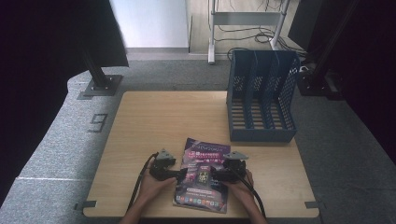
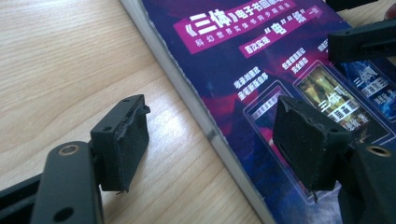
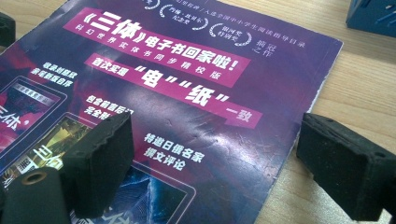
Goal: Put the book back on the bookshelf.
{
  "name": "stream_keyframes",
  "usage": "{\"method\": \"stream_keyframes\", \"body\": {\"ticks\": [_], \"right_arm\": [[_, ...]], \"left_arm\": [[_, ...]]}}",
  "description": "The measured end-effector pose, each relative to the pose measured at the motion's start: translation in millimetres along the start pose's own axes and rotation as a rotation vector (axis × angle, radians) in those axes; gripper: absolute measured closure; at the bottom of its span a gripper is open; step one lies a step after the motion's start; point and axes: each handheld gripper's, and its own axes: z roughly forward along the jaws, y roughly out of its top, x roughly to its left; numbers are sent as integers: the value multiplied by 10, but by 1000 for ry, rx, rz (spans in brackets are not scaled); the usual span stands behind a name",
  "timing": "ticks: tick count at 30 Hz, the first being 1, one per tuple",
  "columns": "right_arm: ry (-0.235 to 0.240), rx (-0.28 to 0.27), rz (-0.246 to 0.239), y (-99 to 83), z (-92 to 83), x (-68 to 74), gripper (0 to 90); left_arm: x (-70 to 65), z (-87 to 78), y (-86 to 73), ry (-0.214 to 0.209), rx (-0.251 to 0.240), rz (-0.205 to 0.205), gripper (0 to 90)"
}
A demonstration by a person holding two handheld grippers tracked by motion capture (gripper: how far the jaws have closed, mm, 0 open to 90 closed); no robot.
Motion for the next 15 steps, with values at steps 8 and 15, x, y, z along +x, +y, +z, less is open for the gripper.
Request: {"method": "stream_keyframes", "body": {"ticks": [8,15], "right_arm": [[-4,-4,-1,-8,-2,6,112],[-8,-11,0,-17,-3,11,115]], "left_arm": [[-48,90,50,-8,6,9,267],[-134,139,70,-19,9,28,267]]}}
